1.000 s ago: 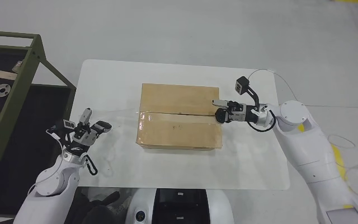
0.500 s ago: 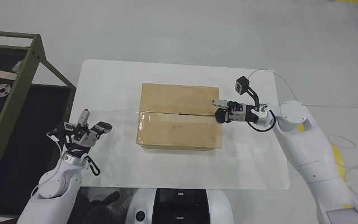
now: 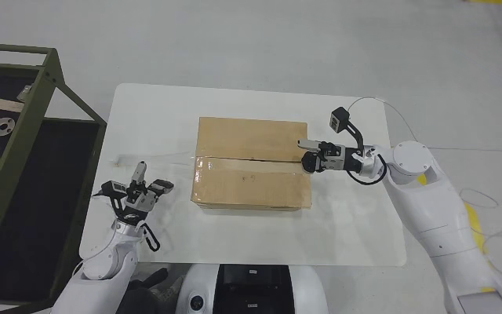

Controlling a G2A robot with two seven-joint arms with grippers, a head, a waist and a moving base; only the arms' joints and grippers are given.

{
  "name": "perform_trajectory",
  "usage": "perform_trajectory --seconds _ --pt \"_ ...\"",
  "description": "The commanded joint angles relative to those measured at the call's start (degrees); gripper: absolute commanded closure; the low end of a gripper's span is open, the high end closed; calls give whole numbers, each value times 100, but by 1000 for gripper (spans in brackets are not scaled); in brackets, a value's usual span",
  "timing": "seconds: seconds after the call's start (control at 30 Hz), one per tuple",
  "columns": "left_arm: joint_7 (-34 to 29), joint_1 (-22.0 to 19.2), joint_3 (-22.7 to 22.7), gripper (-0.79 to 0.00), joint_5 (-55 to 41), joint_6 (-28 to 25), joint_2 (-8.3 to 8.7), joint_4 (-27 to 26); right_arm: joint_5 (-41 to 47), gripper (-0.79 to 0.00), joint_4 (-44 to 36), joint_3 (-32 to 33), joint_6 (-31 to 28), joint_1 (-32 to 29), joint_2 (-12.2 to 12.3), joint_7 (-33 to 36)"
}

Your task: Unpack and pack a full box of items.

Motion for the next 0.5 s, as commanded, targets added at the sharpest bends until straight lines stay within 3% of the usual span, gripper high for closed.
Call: perform_trajectory --seconds 0.0,0.23,0.33,0.47 --pt "100 -75 56 -785 18 16 -24 -1 0 -785 0 0 0 0 0 0" --pt "460 -360 234 -717 127 194 -106 -13 0 -785 0 0 0 0 0 0" --pt "580 -500 351 -785 280 271 -142 53 0 -785 0 0 0 0 0 0" --pt "677 -661 460 -785 372 354 -185 159 0 -785 0 0 0 0 0 0"
